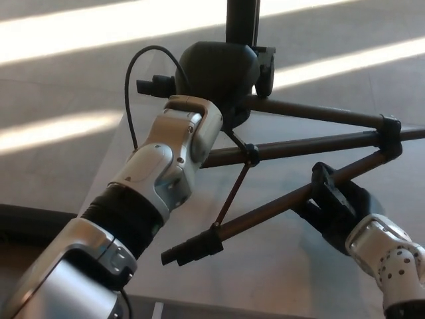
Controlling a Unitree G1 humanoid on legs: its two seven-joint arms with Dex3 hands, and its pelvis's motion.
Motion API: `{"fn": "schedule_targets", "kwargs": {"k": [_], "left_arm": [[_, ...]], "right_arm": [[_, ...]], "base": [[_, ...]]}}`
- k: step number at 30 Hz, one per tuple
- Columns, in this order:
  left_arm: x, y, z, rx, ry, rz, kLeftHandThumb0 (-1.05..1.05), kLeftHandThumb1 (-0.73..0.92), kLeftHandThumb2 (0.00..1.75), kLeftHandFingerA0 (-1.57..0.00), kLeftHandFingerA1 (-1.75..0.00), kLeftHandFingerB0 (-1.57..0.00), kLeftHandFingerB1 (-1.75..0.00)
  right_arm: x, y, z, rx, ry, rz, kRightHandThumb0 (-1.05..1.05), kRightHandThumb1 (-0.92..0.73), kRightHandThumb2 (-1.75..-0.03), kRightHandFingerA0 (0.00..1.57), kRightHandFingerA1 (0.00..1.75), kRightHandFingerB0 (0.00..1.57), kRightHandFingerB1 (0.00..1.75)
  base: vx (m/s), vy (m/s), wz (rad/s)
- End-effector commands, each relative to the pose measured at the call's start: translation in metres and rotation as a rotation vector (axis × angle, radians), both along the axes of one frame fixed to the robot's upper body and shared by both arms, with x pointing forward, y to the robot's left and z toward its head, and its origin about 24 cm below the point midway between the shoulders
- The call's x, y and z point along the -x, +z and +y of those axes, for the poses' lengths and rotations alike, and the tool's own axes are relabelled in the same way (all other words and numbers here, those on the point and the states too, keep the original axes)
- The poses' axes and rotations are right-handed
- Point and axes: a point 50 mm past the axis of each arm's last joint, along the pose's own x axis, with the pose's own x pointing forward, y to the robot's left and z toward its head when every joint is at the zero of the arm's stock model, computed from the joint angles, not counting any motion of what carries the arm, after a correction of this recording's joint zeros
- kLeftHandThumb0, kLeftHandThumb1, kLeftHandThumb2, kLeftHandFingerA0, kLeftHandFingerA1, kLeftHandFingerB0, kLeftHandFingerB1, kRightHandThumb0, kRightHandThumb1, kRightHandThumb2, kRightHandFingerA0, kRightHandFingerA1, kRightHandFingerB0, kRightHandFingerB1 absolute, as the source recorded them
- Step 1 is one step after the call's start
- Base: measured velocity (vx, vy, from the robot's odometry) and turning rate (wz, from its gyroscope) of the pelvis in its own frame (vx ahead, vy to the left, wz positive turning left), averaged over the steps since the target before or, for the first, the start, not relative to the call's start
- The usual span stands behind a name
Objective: Use both hands of the robot to pick up the tripod lying in the middle of the desk and make it stand upright on the desk
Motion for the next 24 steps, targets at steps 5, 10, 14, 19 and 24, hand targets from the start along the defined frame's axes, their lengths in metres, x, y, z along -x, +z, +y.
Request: {"fn": "schedule_targets", "kwargs": {"k": [5, 10, 14, 19, 24], "left_arm": [[0.000, 0.002, 0.003, 0.019, -0.006, -0.035, -0.17, 0.60, 0.95, -0.86, -1.75, -0.69, -1.51], [-0.002, 0.001, 0.016, 0.011, 0.032, -0.027, -0.21, 0.52, 1.00, -1.17, -1.38, -0.92, -1.22], [-0.002, -0.002, 0.024, 0.016, 0.038, -0.027, -0.14, 0.63, 0.89, -0.85, -1.75, -0.67, -1.54], [-0.002, -0.004, 0.034, 0.037, 0.046, -0.029, -0.15, 0.63, 0.87, -0.86, -1.75, -0.67, -1.58], [-0.003, -0.006, 0.041, 0.051, 0.072, -0.022, -0.16, 0.64, 0.85, -0.84, -1.75, -0.65, -1.56]], "right_arm": [[-0.005, 0.016, -0.012, 0.072, -0.089, -0.086, -0.24, -0.76, -0.98, 0.99, 1.75, 0.67, 1.74], [-0.020, 0.052, -0.030, 0.133, -0.127, -0.183, -0.24, -0.66, -1.09, 0.98, 1.75, 0.67, 1.72], [-0.030, 0.082, -0.040, 0.206, -0.132, -0.264, -0.26, -0.74, -0.95, 1.01, 1.75, 0.73, 1.75], [-0.040, 0.136, -0.046, 0.312, -0.081, -0.404, -0.29, -0.57, -1.20, 1.03, 1.75, 0.75, 1.72], [-0.047, 0.190, -0.047, 0.452, -0.033, -0.524, -0.26, -0.50, -1.28, 1.01, 1.75, 0.80, 1.68]], "base": [[0.00, 0.000, 0.00], [0.00, 0.000, 0.00], [0.00, 0.000, 0.00], [0.00, 0.000, 0.00], [0.00, 0.000, 0.00]]}}
